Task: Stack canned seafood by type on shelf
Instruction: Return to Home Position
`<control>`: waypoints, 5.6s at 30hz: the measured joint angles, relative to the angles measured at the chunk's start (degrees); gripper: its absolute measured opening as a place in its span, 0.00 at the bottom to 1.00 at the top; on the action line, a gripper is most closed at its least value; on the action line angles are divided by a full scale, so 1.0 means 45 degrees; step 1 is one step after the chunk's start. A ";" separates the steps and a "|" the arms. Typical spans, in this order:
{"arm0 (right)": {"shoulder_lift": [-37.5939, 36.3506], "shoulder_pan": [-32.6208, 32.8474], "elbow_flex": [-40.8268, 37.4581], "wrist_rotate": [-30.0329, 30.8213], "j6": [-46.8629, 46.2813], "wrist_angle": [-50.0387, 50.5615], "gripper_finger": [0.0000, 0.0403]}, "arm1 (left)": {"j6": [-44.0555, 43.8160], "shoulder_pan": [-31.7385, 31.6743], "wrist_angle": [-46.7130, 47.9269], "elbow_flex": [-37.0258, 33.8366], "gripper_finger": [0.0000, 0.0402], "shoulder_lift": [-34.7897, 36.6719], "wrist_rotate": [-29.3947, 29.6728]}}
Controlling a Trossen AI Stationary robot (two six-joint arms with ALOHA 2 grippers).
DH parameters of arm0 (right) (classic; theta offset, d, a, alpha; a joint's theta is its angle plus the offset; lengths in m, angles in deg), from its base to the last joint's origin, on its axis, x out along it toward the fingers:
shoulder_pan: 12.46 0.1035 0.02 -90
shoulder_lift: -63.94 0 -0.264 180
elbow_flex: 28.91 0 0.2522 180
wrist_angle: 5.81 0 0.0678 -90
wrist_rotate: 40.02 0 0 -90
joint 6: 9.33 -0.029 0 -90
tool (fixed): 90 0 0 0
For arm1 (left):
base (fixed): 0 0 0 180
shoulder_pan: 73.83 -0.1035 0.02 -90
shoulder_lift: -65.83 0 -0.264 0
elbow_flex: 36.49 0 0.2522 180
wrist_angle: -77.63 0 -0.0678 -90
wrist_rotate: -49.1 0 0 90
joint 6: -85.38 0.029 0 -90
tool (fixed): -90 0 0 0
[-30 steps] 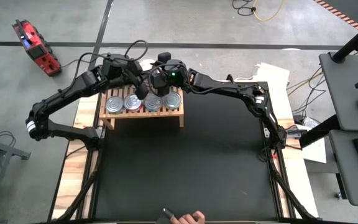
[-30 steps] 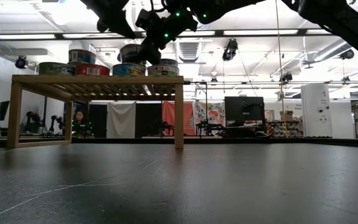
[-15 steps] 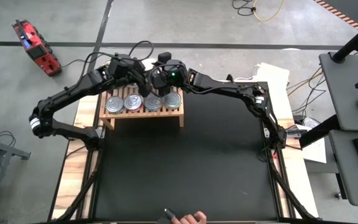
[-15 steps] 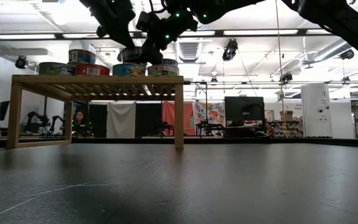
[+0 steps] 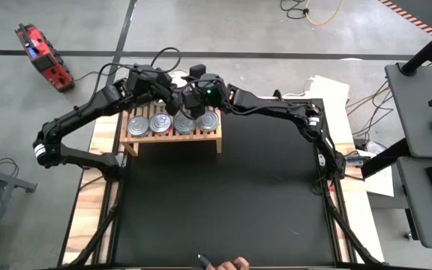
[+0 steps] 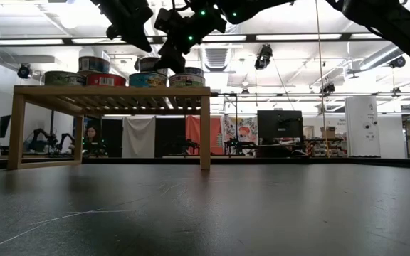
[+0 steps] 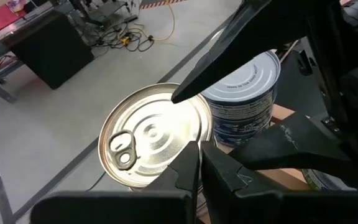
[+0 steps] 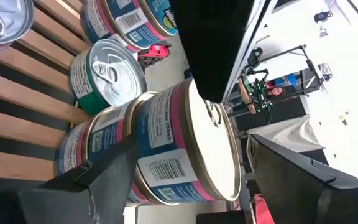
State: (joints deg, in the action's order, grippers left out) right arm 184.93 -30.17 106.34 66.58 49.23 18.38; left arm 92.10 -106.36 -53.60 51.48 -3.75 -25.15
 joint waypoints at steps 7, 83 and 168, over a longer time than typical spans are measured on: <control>-0.0548 0.0061 0.0000 0.0851 -0.0289 0.0333 0.75 | -0.0260 0.0052 0.0001 0.0000 0.00 0.0411 -0.0385; -1.3710 -0.0727 -1.3660 -0.9426 -1.2152 -0.4006 0.80 | -0.1567 0.5221 -0.6432 -0.0036 0.00 0.1586 -0.4330; -2.6694 -0.1185 -2.6840 -0.7672 -1.4100 -0.6706 0.73 | -0.1846 0.5191 -1.2932 -1.6242 0.00 1.5276 -0.5361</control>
State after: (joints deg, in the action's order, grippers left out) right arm 64.80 -35.50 -14.44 32.06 -14.21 -11.79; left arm 83.79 -83.00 -111.80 -21.61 64.99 -49.27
